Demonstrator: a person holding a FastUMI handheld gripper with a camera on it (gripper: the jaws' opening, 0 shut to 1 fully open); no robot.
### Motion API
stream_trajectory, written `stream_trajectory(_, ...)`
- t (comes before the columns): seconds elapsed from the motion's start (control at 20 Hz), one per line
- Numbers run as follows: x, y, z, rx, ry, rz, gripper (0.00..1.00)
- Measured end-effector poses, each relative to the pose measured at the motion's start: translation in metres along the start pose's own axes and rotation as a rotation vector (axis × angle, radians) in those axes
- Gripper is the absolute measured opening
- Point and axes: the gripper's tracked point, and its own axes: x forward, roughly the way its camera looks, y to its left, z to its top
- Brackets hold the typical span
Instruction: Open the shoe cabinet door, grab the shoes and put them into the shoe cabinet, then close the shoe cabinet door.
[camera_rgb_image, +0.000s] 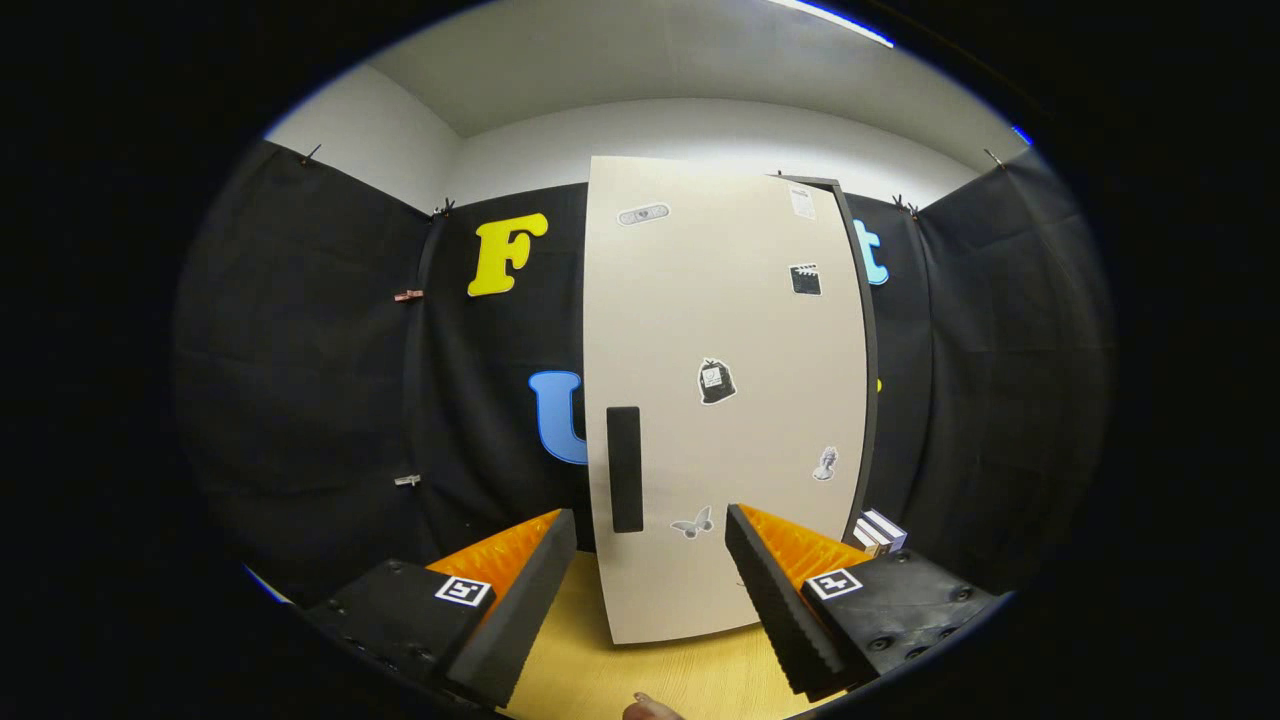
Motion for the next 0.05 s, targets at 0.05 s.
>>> stream_trajectory(0.05, -0.0004, -0.0011, 0.0000, -0.002, 0.000, -0.001, 0.98)
